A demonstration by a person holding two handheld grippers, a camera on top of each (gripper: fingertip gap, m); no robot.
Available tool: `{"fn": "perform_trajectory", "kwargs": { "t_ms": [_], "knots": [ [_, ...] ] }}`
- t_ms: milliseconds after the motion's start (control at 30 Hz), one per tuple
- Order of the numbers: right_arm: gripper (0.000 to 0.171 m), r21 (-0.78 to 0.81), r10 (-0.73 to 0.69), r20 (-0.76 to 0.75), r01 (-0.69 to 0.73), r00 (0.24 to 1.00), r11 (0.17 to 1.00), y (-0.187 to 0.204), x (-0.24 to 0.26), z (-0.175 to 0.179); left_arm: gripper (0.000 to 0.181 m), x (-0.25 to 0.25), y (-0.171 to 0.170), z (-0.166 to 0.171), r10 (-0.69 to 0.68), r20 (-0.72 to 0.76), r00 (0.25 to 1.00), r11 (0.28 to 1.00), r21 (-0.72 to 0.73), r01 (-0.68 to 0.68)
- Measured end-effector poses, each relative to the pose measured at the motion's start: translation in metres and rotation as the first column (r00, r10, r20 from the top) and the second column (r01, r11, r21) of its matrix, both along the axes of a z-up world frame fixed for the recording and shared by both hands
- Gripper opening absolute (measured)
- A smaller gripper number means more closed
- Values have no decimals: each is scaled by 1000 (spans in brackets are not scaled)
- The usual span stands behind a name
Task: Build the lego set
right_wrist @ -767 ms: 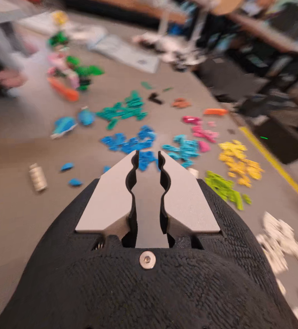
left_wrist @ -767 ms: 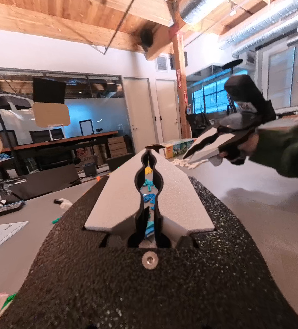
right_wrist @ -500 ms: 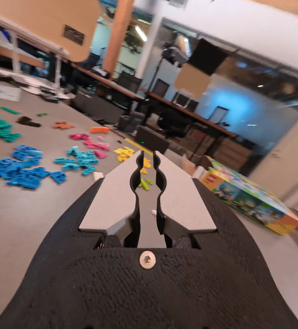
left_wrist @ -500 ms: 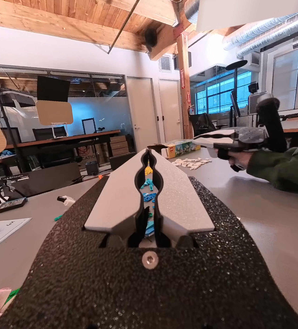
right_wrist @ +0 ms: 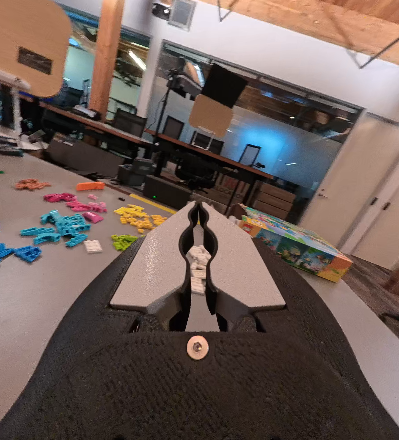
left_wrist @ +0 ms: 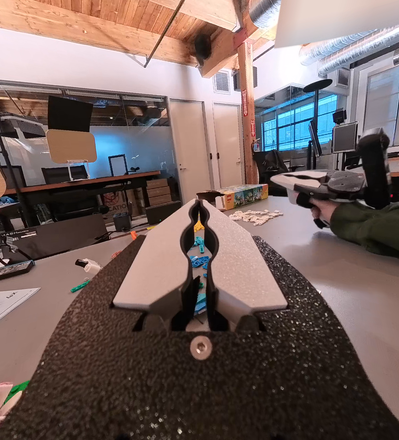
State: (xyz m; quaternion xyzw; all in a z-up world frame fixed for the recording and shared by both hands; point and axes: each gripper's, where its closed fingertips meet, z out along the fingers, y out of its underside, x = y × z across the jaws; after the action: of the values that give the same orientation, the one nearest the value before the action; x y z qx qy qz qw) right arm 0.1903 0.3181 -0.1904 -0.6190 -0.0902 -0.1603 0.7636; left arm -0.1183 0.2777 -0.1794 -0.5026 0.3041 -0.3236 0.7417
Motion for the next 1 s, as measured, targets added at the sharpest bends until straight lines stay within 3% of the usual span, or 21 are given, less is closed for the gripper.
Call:
{"fn": "perform_trajectory", "kwargs": {
  "t_ms": [33, 233, 1000],
  "knots": [
    [0, 15, -30, -16, 30, 999, 999, -2, 8, 3, 0, 0, 0, 0, -1, -1, 1000, 1000, 0, 1],
    [0, 27, -80, -105, 83, 991, 996, -6, 31, 2, 0, -2, 1, 0, 5, 8, 1000, 1000, -6, -5],
    [0, -28, -26, -50, 25, 998, 999, 3, 15, -7, 0, 0, 1, -1, 2, 3, 1000, 1000, -10, -2]
  ]
}}
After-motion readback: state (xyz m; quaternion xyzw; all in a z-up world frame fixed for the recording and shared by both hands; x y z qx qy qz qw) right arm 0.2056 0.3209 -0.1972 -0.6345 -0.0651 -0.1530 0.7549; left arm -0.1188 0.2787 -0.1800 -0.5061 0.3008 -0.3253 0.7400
